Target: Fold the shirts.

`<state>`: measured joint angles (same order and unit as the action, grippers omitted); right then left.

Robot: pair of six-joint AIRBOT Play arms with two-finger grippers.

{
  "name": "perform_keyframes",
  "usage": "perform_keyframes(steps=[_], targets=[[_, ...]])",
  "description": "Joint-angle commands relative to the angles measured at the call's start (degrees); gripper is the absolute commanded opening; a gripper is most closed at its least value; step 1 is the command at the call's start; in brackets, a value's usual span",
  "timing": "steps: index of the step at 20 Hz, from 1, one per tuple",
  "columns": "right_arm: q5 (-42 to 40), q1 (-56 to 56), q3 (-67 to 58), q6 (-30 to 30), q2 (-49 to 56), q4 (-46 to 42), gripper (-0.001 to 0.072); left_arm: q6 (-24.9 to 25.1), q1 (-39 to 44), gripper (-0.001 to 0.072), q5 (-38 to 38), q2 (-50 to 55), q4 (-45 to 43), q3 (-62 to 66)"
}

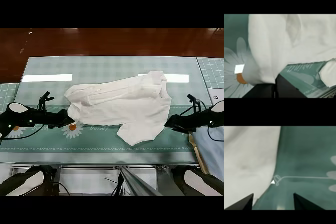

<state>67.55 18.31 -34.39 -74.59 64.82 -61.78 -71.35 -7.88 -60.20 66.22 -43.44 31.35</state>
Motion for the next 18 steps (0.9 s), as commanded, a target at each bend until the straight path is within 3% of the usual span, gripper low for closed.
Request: perform_keyframes(steps=[1,4,6,7,9,13,16,18], targets=[[-9.0,0.0,8.2,3.3,-1.3,14.0,0.0586,0.2,0.0,0.0021,-0.5,0.0,0.0,0.0],[-15.0,0.0,12.2,4.5,-1.3,20.3,0.0577,0.2,0.0,0.0021,0.2,-0.1,0.0,0.0],[-17.0,0.0,12.7,4.5,-1.3,20.8,0.0534,0.3,0.0,0.0021,1.1,0.0,0.0,0.2],[-17.7,0.0,12.7,5.1,-1.3,21.7,0.0445,0.3,0.0,0.0021,1.5,0.0,0.0,0.4],[-17.9,0.0,12.7,5.7,-1.3,24.5,0.0038,0.3,-0.1,0.0021,1.7,0.0,0.0,1.5],[-10.8,0.1,9.0,16.2,-1.6,31.6,0.0028,2.1,-0.2,0.0019,-0.7,-0.3,0.0,7.0],[-4.6,0.1,-1.9,19.1,-5.7,30.7,0.0028,2.3,-0.7,0.0019,-3.8,-3.8,2.8,16.7],[-4.7,0.1,-12.5,19.1,-10.6,30.1,0.0028,2.3,-1.5,0.0019,-3.7,-7.9,7.2,25.3]])
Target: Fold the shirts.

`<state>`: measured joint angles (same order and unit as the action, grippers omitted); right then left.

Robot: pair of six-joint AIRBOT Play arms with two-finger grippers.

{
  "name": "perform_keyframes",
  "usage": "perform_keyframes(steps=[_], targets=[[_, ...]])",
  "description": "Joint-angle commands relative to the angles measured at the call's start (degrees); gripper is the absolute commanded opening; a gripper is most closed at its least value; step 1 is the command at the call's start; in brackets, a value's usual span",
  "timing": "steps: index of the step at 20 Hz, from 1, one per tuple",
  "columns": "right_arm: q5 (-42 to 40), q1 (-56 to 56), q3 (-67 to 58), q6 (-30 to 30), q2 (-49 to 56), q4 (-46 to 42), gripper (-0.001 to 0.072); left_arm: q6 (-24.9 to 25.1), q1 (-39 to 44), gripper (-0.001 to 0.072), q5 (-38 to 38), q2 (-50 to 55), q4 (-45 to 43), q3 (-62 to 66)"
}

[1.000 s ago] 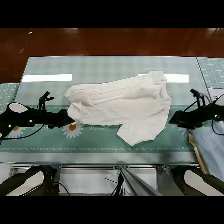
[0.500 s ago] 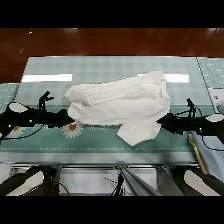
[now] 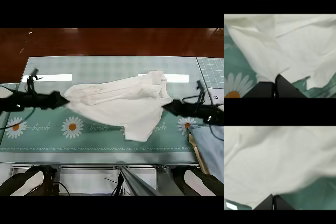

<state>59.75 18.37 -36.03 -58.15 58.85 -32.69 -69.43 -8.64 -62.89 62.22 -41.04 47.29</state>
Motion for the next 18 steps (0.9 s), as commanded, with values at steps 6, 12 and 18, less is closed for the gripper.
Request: perform_keyframes(steps=[6,12,18], targets=[[-3.8,0.0,-46.7,-8.4,-10.4,-6.1,0.0027,-2.8,-3.7,0.0019,10.6,-14.6,9.1,36.3],[-5.6,0.0,-72.3,-20.3,-10.4,-19.3,0.0027,-2.6,-4.0,0.0019,25.4,-24.7,8.4,45.5],[9.7,0.0,-79.0,-26.7,-12.9,-32.4,0.0027,-9.3,-4.0,0.0019,8.4,-32.6,-7.6,45.5]])
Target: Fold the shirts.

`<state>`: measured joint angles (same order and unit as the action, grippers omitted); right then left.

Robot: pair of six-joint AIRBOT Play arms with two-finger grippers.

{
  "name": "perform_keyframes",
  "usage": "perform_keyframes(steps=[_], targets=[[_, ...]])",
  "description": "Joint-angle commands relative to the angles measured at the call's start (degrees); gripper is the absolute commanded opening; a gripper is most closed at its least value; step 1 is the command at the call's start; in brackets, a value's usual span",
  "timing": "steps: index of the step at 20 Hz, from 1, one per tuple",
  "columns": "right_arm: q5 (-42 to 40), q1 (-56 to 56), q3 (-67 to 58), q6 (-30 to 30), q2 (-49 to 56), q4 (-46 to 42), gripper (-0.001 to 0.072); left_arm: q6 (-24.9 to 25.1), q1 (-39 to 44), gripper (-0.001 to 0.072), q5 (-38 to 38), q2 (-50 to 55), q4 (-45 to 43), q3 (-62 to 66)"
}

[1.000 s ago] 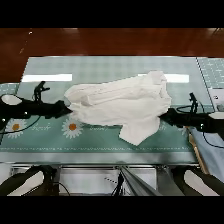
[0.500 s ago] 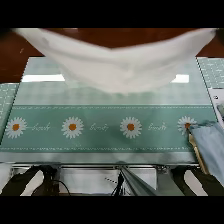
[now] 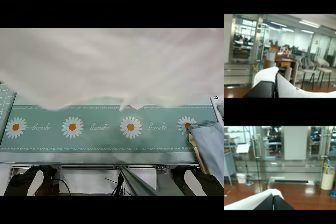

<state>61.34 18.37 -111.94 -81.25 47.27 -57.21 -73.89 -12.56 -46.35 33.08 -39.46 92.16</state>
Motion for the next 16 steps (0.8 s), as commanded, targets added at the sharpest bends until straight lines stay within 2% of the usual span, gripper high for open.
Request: perform_keyframes(steps=[1,5,8,10,13,16], targets=[[11.9,0.0,-3.1,-3.8,-1.7,-9.9,0.0027,-7.8,0.0,0.0019,-13.2,-4.0,-12.8,0.6],[28.3,0.0,-3.1,-3.8,-0.5,-18.0,0.0027,-15.1,0.0,0.0019,-32.8,-3.2,-19.5,-2.2],[37.3,0.0,-3.0,-2.4,5.3,-18.1,0.0026,-16.1,0.0,0.0019,-36.1,-2.5,-17.2,-12.2],[37.5,0.0,-3.0,-2.5,11.1,-16.0,0.0026,-16.4,0.0,0.0019,-32.7,-1.5,-14.9,-21.2],[35.4,0.0,-3.0,-2.6,22.5,-10.4,0.0026,-13.4,1.4,0.002,-18.6,2.1,-11.0,-34.1],[31.4,0.0,-3.0,-2.6,33.8,-9.9,0.0027,-9.4,5.3,0.002,-4.1,10.8,-10.8,-39.8]])
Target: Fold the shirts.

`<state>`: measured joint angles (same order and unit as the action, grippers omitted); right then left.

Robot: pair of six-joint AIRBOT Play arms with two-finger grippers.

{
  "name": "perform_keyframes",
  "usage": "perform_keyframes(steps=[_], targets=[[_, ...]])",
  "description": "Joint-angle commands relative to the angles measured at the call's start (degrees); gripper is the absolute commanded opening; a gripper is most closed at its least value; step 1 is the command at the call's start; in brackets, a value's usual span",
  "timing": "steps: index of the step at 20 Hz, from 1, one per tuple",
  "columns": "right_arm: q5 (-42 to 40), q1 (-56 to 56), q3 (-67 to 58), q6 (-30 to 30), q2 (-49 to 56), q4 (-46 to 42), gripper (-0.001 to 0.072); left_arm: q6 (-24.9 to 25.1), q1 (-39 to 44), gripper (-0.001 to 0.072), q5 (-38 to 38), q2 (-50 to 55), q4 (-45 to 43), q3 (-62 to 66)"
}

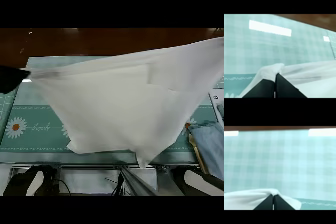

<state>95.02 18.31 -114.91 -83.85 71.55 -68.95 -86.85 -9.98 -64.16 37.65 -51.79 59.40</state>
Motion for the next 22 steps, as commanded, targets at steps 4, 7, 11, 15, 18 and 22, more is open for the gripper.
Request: perform_keyframes(steps=[4,7,11,15,18,22], targets=[[-12.9,-2.1,-0.1,-1.2,20.8,4.3,0.0027,9.2,8.2,0.002,27.5,21.6,2.4,-5.9],[-25.8,-5.2,-0.1,-1.3,26.4,2.4,0.0026,9.3,9.4,0.002,36.3,31.4,3.9,-2.8],[-36.3,-8.5,-0.1,-5.6,33.6,0.9,0.0027,9.3,10.7,0.002,42.2,40.4,4.5,-0.1],[-30.1,-9.7,-0.1,-6.0,40.5,0.9,0.0027,9.3,10.7,0.002,39.0,46.1,4.5,0.0],[-23.7,-9.8,-0.1,-5.9,43.1,0.8,0.0028,9.3,10.7,0.0021,32.9,47.6,4.5,0.0],[-21.4,-9.4,-0.1,-5.5,41.2,3.0,0.0135,9.3,9.3,0.0045,24.3,47.5,4.4,1.4]])
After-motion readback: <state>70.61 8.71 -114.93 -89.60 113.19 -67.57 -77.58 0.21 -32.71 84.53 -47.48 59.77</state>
